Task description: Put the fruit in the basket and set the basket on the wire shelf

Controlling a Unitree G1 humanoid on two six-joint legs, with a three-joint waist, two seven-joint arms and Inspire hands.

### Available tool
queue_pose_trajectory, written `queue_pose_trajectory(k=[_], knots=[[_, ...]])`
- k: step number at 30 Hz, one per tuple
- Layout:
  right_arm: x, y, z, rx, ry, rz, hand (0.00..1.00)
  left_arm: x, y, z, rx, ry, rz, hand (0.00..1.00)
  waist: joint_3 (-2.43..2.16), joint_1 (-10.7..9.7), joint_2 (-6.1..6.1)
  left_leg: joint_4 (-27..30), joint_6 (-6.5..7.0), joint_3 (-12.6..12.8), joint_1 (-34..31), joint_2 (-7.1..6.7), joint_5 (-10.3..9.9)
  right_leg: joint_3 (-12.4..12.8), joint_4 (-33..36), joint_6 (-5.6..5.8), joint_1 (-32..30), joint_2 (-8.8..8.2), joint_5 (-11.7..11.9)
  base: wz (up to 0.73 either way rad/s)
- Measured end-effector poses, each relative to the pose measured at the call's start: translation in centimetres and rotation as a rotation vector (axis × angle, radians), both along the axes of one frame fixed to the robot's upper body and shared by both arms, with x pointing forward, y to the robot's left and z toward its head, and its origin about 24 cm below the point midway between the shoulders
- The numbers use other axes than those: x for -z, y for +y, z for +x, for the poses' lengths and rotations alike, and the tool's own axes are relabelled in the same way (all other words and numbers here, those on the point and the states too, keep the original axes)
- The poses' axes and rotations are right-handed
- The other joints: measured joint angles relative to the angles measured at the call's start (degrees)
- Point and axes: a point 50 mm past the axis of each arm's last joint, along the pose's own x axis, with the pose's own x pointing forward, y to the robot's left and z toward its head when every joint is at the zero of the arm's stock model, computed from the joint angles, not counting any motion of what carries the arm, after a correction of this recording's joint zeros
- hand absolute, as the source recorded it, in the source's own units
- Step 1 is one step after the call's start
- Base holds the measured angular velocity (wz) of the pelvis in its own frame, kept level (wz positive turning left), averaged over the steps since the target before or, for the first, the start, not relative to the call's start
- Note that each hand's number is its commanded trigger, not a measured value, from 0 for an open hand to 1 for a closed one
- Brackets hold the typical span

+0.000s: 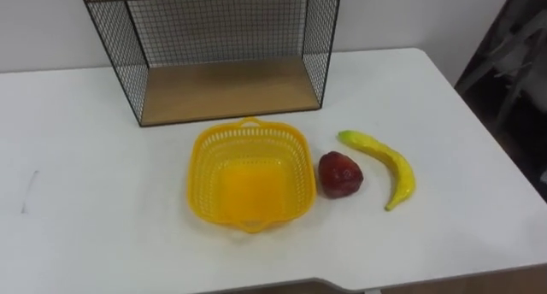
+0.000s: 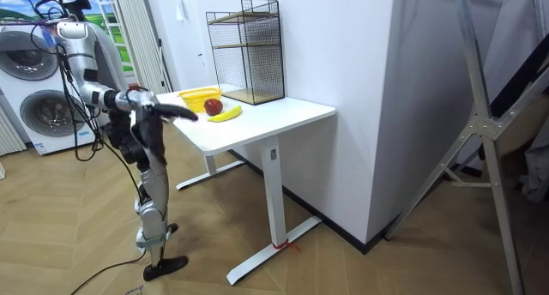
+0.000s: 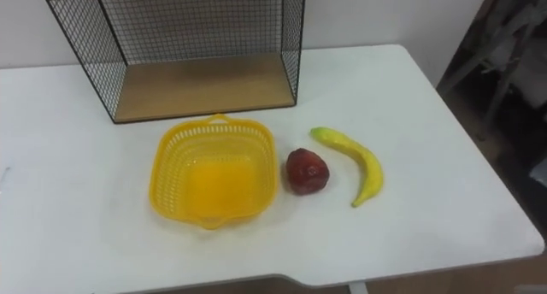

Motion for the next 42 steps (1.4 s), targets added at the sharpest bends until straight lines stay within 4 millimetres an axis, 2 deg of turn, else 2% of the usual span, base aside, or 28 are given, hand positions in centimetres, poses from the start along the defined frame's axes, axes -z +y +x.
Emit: queue_pose_trajectory(k=[3,7,11,13,15,18,21,25,29,31,37,42], knots=[[-1.6,0.6,0.8,-0.039,0.002,-0.117,0.00,0.0,-0.1,0.3,0.021,-0.007,-0.005,0.00,0.11,0.6,-0.29,0.0,0.00,-0.1,-0.7,0.00,0.0,-0.1,-0.1,0.00,-0.4,-0.02,0.0,0.00],[-3.8,2.5,2.7,-0.160,0.017,-0.296,0.00,0.2,-0.5,0.6,0.053,-0.015,-0.017,0.00,0.23,1.4,-0.62,0.0,0.00,-0.1,-0.7,0.00,0.0,-0.1,-0.2,0.00,-0.5,-0.01,0.0,0.00],[-4.4,3.9,4.2,-0.296,0.038,-0.389,0.00,0.4,-0.8,0.9,0.101,0.000,-0.030,0.00,0.32,2.9,-0.91,0.1,0.00,0.0,-0.6,0.01,0.0,0.0,-0.3,0.00,-0.4,-0.01,0.0,0.00],[-5.0,5.6,5.5,-0.432,0.029,-0.452,0.00,0.5,-1.0,1.0,0.121,0.011,-0.038,0.00,0.34,3.3,-0.74,0.1,0.00,0.1,-0.6,0.02,0.0,0.1,-0.3,0.00,-0.4,-0.01,0.0,0.00],[-5.3,6.4,6.2,-0.530,0.023,-0.480,0.00,0.5,-1.0,1.2,0.126,0.009,-0.039,0.00,0.30,4.1,-0.32,0.0,0.00,0.1,-0.5,0.03,0.0,0.0,-0.3,0.00,-0.3,-0.01,0.0,0.00],[-5.2,7.5,7.2,-0.676,0.031,-0.509,0.00,0.5,-1.0,0.9,0.128,0.011,-0.041,0.00,0.53,4.6,-0.18,-0.2,0.00,0.0,0.3,0.03,0.0,-0.3,-0.9,-0.03,0.7,0.01,0.1,0.04],[-4.8,8.8,8.0,-0.821,0.029,-0.508,0.00,0.5,-1.0,1.0,0.147,0.015,-0.037,0.00,0.56,5.3,0.17,-0.6,-0.01,-0.1,0.5,0.03,0.0,-0.5,-0.9,-0.03,0.8,0.03,0.1,0.01],[-4.1,11.0,8.9,-1.043,0.025,-0.499,0.00,0.5,-1.0,1.2,0.155,0.008,-0.038,0.00,0.68,5.5,0.06,-0.7,-0.03,-0.6,0.4,0.02,0.0,-1.0,-0.9,-0.03,1.4,0.02,0.1,0.04],[-3.5,12.6,9.4,-1.201,0.035,-0.493,0.00,0.6,-1.2,1.2,0.183,0.017,-0.043,0.00,0.62,5.6,-0.23,-0.7,-0.05,-1.1,0.8,0.02,0.0,-1.5,-0.9,-0.03,2.0,0.02,0.1,0.08],[-3.1,13.7,9.6,-1.287,0.043,-0.493,0.00,0.6,-1.2,1.1,0.186,0.020,-0.043,0.00,0.43,6.0,-0.59,-0.7,-0.05,-1.3,0.8,0.02,0.0,-1.6,-0.9,-0.03,2.1,0.02,0.1,0.00],[-2.4,15.7,9.9,-1.485,0.089,-0.518,0.00,0.5,-1.0,1.1,0.197,0.022,-0.035,0.00,0.23,6.1,-1.67,-0.2,-0.05,-2.0,0.1,0.01,0.0,-2.3,-0.9,-0.10,2.2,0.02,0.2,0.06],[-2.0,16.2,9.9,-1.592,0.184,-0.596,0.00,0.5,-1.0,1.1,0.232,0.034,-0.029,0.00,0.25,6.5,-1.33,0.2,-0.05,-2.1,0.0,0.01,0.0,-2.3,-0.9,-0.18,2.4,0.02,0.2,0.00]])
